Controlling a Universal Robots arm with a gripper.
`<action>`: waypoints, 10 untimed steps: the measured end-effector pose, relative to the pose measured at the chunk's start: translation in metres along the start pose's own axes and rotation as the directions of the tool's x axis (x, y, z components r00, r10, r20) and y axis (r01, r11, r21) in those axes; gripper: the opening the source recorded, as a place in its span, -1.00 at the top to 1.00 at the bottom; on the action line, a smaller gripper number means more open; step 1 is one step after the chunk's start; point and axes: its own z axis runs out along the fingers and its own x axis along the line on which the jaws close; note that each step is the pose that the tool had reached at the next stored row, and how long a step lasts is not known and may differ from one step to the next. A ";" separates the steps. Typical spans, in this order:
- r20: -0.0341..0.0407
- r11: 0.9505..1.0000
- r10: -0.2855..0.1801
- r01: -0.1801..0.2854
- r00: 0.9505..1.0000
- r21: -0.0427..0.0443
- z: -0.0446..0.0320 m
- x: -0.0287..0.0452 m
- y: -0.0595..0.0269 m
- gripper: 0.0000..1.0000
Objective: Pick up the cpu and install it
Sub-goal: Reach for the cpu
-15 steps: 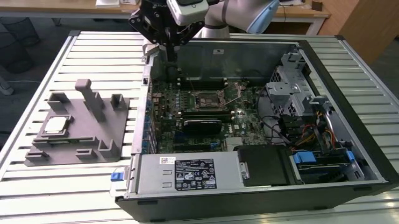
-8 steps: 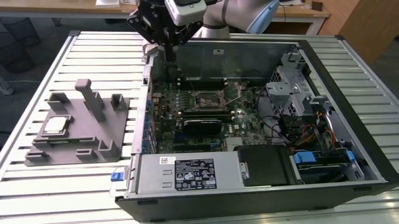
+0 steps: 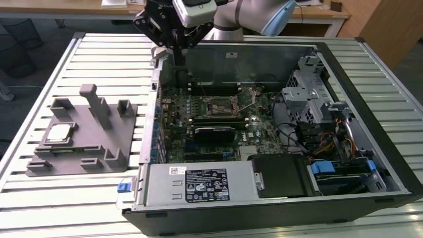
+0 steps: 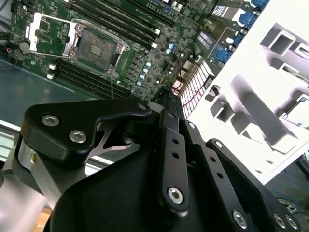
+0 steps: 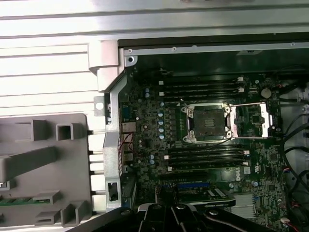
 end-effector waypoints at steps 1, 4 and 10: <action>0.000 1.000 0.000 0.000 1.000 0.000 0.0000 0.0004 0.0000 0.79; 0.000 1.000 0.000 0.000 1.000 0.000 0.0000 0.0016 -0.0001 0.79; 0.000 1.000 0.000 0.000 1.000 0.000 0.0001 0.0042 -0.0003 0.79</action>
